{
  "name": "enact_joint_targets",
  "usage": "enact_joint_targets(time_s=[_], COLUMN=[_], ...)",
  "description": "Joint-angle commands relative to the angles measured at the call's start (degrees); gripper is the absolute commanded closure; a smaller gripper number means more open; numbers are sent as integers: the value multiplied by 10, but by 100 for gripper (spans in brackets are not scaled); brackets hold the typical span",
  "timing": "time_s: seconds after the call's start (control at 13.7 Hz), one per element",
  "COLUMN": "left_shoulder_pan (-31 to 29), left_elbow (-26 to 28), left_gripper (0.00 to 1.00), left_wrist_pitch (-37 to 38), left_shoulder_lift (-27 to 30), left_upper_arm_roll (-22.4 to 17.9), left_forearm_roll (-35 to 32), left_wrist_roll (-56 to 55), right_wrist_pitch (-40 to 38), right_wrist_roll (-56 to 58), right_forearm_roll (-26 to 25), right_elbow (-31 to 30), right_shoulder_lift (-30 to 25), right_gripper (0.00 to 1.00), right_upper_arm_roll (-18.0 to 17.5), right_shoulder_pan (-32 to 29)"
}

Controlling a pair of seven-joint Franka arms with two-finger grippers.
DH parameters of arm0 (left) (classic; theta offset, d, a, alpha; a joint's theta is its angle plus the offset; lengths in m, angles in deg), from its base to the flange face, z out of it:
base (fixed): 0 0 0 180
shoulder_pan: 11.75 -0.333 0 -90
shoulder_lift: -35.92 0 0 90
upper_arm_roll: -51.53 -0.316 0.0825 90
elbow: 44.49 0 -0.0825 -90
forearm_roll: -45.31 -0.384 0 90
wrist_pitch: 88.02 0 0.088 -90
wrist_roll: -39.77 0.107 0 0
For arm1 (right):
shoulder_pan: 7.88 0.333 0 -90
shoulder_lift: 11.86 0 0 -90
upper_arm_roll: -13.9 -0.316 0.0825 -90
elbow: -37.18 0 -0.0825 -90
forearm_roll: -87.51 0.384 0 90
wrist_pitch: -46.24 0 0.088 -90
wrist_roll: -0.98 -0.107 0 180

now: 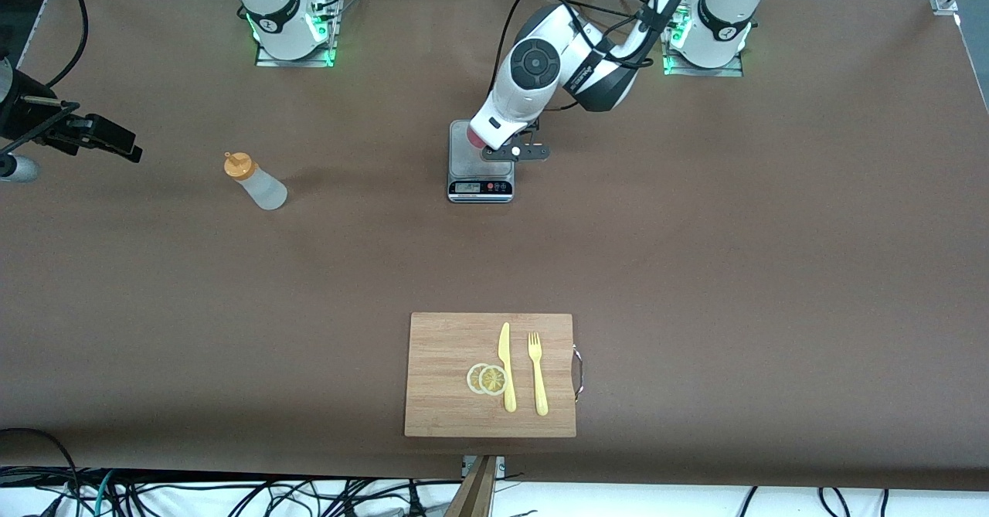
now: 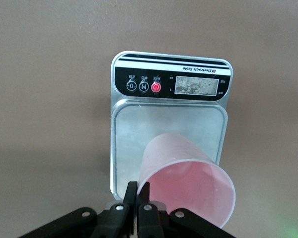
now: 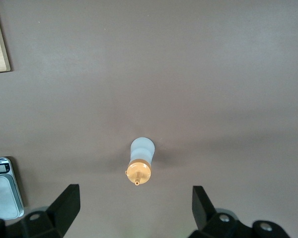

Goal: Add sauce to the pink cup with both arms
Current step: 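Carry the pink cup with the left gripper onto the scale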

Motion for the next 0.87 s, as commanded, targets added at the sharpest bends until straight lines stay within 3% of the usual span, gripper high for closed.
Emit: enact_joint_targets(time_s=[0.0,0.22,0.29,0.36,0.44,0.8], left_shoulder_pan=[8,7,6,6,5,-5], left_elbow=[-16,-16,-17,-17,-17,-49], left_gripper=[100,100,85,35,1,0], left_wrist_pitch=[-7,-7,-7,-7,-7,49], left_shoulder_lift=[-18,-19,-19,-18,-17,18], left_upper_arm_roll=[-10,-10,-10,-11,-11,-17], left_forearm_roll=[9,8,9,9,9,15], left_wrist_roll=[-6,-2,-1,-1,0,-6], right_wrist_pitch=[-4,-4,-4,-4,-4,-5], right_wrist_roll=[1,1,1,1,1,2], right_forearm_roll=[3,3,3,3,3,5], right_elbow=[-3,-3,-2,-2,-3,-4], right_shoulder_lift=[-5,-5,-5,-4,-4,2], right_gripper=[0,0,0,0,0,0], right_upper_arm_roll=[1,1,1,1,1,1], right_shoulder_pan=[0,0,0,0,0,0])
